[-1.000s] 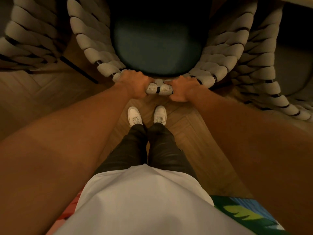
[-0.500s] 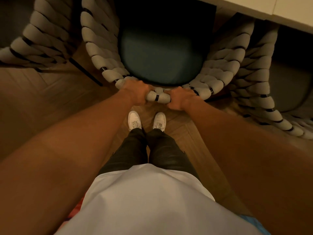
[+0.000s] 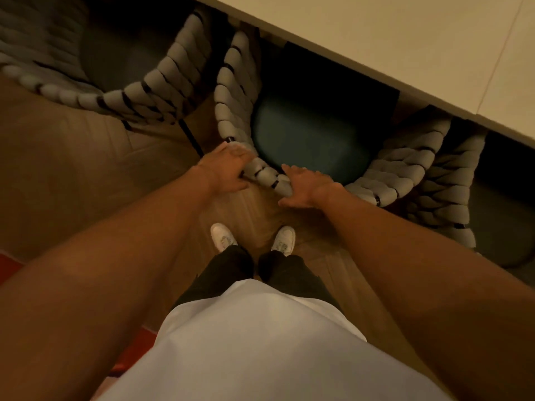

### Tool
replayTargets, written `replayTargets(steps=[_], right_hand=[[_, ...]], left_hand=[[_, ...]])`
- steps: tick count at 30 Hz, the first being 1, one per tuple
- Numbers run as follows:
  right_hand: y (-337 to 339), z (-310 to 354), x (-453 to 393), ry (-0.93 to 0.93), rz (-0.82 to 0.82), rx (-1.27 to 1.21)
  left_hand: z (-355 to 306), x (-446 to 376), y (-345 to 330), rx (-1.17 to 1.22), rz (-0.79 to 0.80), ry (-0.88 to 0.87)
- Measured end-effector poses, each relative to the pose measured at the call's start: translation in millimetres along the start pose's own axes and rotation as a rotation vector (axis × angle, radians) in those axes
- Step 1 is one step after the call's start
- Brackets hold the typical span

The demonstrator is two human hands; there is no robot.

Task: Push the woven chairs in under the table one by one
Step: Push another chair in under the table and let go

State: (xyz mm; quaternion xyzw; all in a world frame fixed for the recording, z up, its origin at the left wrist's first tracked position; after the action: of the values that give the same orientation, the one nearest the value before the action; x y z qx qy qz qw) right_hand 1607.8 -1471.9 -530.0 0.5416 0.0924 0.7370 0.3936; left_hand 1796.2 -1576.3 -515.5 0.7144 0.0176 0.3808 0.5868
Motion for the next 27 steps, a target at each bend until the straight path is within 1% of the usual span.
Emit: replayTargets(steps=[6, 10, 15, 22, 27], right_hand=[[26, 79, -24, 0.108, -0.061, 0.085], [28, 136, -47, 0.138, -0.097, 0.154], [4, 221, -78, 0.142, -0.050, 0.221], [-44, 347, -121, 0.159, 0.020, 0.208], [-53, 413, -146, 0.209, 0.029, 0.203]], left_hand=[[53, 53, -13, 0.110, 0.044, 0.183], [93, 87, -36, 0.194, 0.030, 0.275], [151, 141, -69, 0.271, 0.029, 0.350], [247, 221, -117, 0.310, 0.036, 0.456], [305, 261, -136, 0.307, 0.032, 0.489]])
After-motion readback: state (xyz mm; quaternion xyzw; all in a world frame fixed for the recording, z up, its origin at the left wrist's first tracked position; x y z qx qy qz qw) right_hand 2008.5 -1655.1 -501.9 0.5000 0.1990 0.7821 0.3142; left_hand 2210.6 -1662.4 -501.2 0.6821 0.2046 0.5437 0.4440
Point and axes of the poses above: each hand's wrist, its own x-axis away from the middle knuckle, its own y-axis out of the back of the hand, z = x × y, the point moved 3 cm from there along -x, towards the middle knuckle, and after that the axes turned 13 degrees about -x, right-handed, at the moved point
